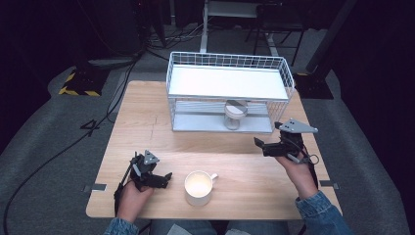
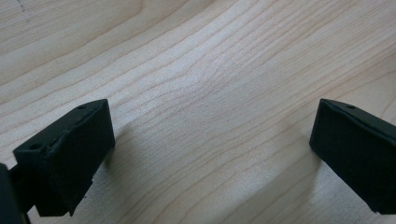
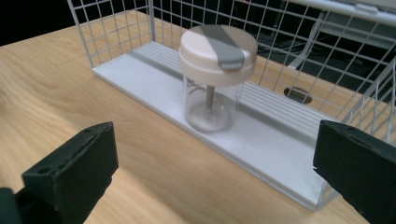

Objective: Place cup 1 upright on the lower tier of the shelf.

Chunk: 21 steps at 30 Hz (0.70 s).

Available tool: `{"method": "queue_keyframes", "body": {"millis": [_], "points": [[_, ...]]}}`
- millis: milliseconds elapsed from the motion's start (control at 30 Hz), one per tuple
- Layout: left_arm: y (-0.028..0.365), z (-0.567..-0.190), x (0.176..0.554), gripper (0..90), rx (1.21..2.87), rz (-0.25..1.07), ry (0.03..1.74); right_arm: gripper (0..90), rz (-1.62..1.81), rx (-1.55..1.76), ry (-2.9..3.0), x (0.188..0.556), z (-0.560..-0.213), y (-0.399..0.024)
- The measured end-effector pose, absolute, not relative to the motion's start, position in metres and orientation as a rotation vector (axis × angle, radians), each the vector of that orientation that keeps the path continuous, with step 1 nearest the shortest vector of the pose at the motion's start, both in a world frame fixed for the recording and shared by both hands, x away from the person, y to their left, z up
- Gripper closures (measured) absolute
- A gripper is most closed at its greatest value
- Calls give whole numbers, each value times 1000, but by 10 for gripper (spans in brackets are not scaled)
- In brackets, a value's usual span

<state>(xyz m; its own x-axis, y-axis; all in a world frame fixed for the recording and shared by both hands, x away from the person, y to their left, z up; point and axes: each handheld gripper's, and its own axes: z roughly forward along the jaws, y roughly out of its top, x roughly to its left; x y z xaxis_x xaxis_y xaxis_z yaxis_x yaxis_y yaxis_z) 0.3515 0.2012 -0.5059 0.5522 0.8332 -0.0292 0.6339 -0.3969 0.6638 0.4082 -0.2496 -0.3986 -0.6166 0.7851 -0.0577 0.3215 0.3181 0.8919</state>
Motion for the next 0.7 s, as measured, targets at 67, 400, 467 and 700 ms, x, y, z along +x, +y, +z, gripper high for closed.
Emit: {"method": "queue_keyframes", "body": {"millis": [67, 400, 467, 700], "points": [[201, -506, 352, 4, 2160, 409, 1176, 2, 1247, 981, 2105, 403, -401, -256], [201, -506, 352, 3, 2156, 408, 1178, 2, 1230, 1046, 2127, 382, -418, -287], [201, -506, 353, 2, 2158, 415, 1173, 2, 1232, 1060, 2140, 380, -423, -291], [201, -506, 353, 2, 2158, 411, 1173, 2, 1167, 1104, 2176, 369, -447, -304]]}}
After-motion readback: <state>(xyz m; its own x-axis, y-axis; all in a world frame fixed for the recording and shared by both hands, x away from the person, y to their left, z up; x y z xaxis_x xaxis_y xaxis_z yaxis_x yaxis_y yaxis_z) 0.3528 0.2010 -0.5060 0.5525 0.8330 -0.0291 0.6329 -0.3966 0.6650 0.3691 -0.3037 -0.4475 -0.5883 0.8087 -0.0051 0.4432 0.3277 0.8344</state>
